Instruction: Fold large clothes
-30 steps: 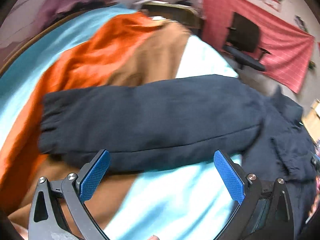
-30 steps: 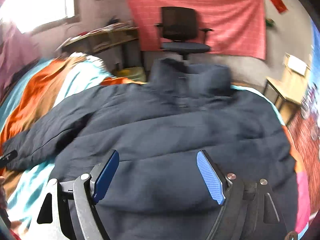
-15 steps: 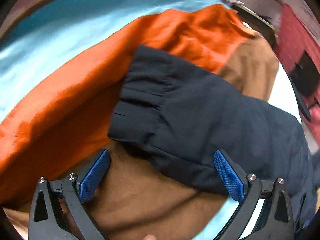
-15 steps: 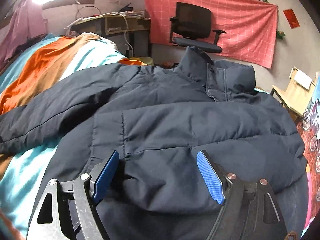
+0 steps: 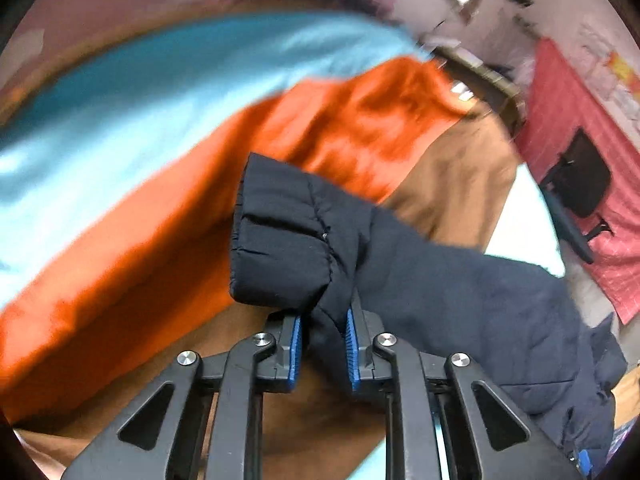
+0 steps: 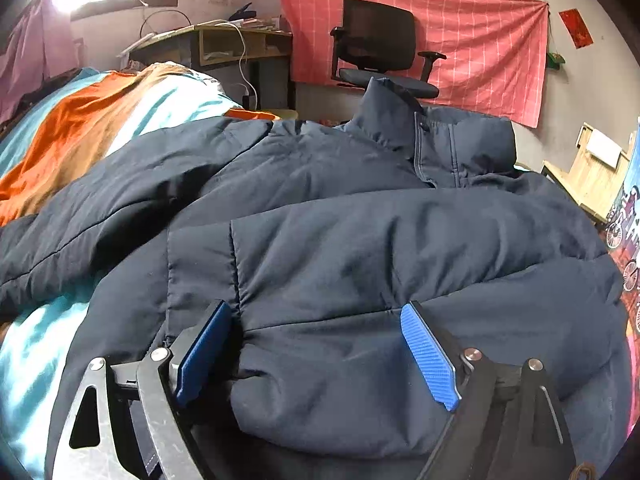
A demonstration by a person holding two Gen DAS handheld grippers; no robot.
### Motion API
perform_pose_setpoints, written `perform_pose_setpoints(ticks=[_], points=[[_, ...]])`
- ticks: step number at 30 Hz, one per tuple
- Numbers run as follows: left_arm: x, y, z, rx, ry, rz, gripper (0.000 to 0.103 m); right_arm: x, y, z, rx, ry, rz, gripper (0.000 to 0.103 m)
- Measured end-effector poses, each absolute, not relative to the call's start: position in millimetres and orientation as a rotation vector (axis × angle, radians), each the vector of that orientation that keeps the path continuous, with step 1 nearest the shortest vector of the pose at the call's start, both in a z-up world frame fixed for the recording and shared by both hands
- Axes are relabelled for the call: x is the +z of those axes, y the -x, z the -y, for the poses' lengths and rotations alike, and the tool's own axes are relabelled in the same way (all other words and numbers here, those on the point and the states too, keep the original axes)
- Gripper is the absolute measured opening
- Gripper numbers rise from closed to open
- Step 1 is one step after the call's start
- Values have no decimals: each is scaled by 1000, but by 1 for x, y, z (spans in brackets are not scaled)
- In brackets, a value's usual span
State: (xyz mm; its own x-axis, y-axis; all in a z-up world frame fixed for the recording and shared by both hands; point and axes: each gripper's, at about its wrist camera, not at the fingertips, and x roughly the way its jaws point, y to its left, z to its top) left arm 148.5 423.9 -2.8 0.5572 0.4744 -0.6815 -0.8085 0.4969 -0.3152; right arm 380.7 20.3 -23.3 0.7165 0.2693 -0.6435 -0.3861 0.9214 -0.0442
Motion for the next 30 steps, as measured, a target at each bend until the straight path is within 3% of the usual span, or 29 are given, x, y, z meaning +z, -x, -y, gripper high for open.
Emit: perform_pose_setpoints(ticks=[10, 16, 23, 30], points=[[143, -192, -317, 444, 324, -263, 13, 26, -363, 32, 395, 27, -605, 86], [184, -233, -223, 126, 254, -230, 13, 63, -352, 92, 352, -31, -557, 86], [162, -298, -97, -191, 152, -392, 13, 89, -346, 179, 239, -103, -557, 86], [84, -342, -1, -395, 54, -636, 13, 88, -347, 255, 207, -244, -617, 86]])
